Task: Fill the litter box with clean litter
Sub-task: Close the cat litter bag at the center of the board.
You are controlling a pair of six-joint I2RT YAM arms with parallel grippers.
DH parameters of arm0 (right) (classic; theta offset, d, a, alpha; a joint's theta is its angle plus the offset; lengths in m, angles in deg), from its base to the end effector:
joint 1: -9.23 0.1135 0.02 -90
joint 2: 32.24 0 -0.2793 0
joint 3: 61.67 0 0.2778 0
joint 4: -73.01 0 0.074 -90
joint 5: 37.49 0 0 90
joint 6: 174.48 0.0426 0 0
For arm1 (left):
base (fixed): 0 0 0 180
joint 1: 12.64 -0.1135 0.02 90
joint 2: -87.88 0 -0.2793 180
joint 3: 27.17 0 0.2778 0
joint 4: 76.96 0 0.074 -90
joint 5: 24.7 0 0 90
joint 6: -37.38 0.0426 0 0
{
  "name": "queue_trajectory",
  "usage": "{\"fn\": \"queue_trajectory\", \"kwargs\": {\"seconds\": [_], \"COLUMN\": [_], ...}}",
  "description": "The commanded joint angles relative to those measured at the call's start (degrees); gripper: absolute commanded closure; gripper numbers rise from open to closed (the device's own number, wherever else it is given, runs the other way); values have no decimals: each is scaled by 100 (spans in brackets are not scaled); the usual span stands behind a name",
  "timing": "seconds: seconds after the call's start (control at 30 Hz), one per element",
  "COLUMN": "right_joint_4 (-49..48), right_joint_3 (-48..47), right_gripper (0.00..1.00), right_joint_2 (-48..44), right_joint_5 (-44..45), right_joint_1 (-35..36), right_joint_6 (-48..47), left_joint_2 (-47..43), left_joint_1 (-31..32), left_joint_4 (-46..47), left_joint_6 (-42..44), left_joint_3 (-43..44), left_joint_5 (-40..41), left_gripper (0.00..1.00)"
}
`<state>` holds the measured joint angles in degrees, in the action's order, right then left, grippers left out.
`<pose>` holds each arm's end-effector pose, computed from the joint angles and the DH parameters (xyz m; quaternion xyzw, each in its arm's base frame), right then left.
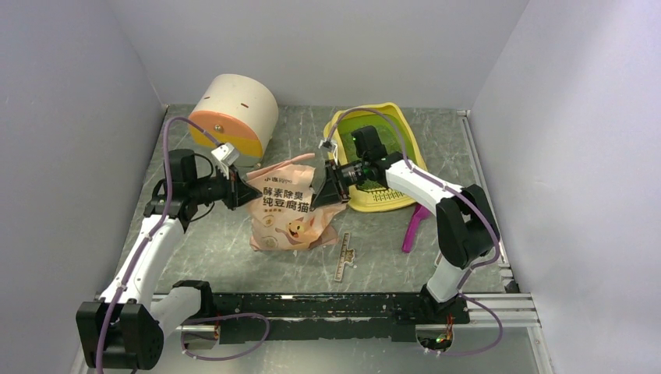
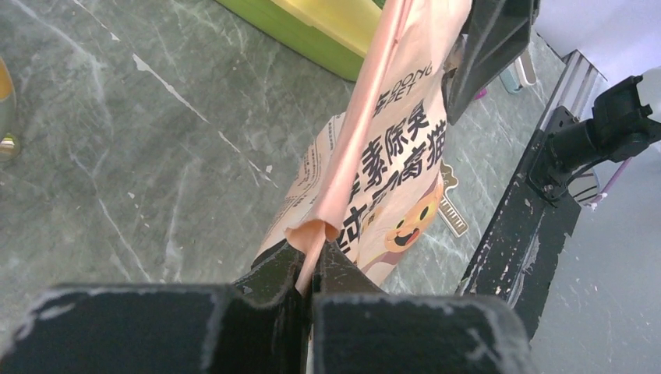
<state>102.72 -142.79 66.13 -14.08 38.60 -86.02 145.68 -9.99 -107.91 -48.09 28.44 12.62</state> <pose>0.3190 0.2244 0.2410 -0.4013 0.6958 0.5694 0.1748 0.2305 -0.0446 0.2847 0.2602 0.7733 -0.3831 0.4330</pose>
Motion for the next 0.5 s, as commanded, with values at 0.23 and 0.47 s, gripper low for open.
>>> {"fn": "queue_trajectory", "kwargs": {"seconds": [0.23, 0.47], "right_joint_4": [-590, -732], "right_joint_3": [46, 80], "right_gripper": [100, 79], "right_joint_2": [55, 176], "right_joint_5": [-396, -503], "right_joint_1": [-141, -150], "right_joint_6": [2052, 2459], "left_joint_2": [227, -147], "left_joint_1": [-77, -75], "left_joint_4": [-406, -123], "left_joint_6": [147, -58], "left_joint_3": [366, 328], "left_joint_5": [751, 736], "left_gripper": [89, 70]}}
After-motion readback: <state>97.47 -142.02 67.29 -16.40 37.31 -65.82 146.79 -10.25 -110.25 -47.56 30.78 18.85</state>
